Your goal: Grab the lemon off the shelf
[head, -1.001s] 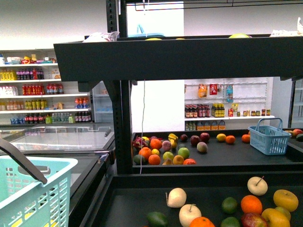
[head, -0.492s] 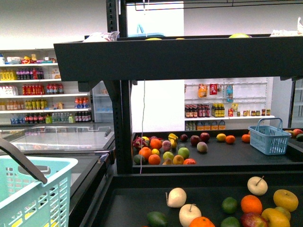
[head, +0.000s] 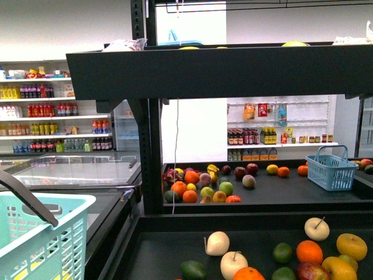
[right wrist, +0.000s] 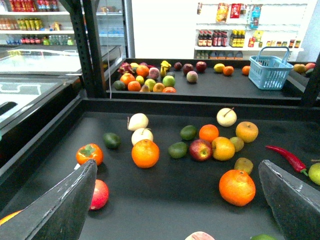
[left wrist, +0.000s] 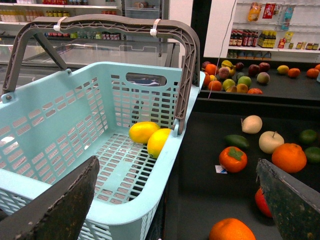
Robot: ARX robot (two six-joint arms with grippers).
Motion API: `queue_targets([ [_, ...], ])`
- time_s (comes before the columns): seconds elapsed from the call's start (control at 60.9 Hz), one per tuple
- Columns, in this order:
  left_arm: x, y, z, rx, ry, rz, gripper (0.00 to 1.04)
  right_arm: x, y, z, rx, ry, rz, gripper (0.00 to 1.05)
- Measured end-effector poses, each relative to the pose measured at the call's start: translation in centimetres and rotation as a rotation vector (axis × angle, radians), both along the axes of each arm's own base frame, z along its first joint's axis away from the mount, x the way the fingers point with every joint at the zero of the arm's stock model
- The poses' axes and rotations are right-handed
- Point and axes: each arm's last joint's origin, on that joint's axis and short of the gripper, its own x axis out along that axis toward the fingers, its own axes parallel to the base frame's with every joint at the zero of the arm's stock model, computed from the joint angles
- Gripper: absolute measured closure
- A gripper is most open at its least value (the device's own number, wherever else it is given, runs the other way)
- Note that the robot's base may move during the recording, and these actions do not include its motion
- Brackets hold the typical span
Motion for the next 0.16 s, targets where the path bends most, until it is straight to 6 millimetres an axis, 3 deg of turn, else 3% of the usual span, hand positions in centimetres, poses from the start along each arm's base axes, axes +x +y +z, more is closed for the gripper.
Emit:
queue_targets([
  [0.164, 0.00, 0.00, 0.00, 0.000, 0.000, 0.000, 0.08, 0.00, 0.00, 0.00, 0.000, 0.000, 0.000, 0.07],
])
